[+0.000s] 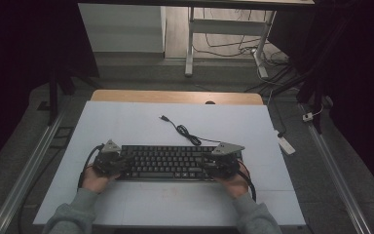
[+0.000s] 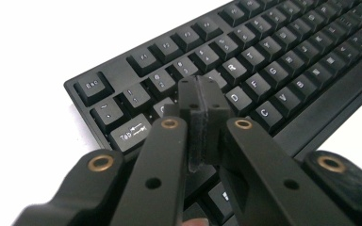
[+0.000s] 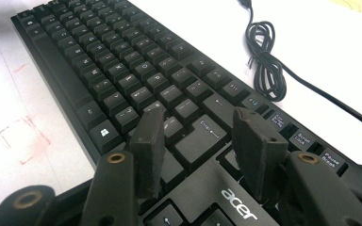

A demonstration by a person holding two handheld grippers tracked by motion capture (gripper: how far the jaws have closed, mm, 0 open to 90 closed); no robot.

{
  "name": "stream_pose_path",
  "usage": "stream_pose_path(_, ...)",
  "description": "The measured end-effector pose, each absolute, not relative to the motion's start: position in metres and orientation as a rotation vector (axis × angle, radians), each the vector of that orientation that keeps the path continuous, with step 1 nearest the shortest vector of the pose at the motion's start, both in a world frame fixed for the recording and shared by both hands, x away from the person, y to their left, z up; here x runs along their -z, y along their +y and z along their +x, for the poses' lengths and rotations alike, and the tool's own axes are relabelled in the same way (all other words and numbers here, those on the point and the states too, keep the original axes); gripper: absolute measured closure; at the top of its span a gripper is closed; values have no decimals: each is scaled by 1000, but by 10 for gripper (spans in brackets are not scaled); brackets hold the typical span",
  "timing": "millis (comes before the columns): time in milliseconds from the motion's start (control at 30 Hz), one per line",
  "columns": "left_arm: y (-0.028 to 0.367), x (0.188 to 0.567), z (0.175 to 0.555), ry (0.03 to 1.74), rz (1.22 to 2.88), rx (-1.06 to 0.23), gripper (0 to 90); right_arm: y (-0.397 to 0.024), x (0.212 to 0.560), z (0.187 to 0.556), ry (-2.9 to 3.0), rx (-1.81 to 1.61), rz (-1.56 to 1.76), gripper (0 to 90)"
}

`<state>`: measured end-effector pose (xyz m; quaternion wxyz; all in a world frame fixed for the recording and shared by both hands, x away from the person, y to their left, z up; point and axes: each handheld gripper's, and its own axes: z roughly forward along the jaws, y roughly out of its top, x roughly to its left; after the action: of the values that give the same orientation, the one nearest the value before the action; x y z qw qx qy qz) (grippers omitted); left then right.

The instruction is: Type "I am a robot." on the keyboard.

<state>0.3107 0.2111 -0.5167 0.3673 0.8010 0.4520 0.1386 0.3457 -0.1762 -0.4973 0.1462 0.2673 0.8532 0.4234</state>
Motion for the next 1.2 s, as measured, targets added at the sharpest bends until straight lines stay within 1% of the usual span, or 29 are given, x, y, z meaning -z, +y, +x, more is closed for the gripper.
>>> stream_pose_path(633,206,523,314,1165,2112,-356,889,-176,498,346,2457,-1209,773,540)
stream_pose_path(1200,204,525,314,1170,2116,-364,889,-176,498,346,2456,-1207,773,539)
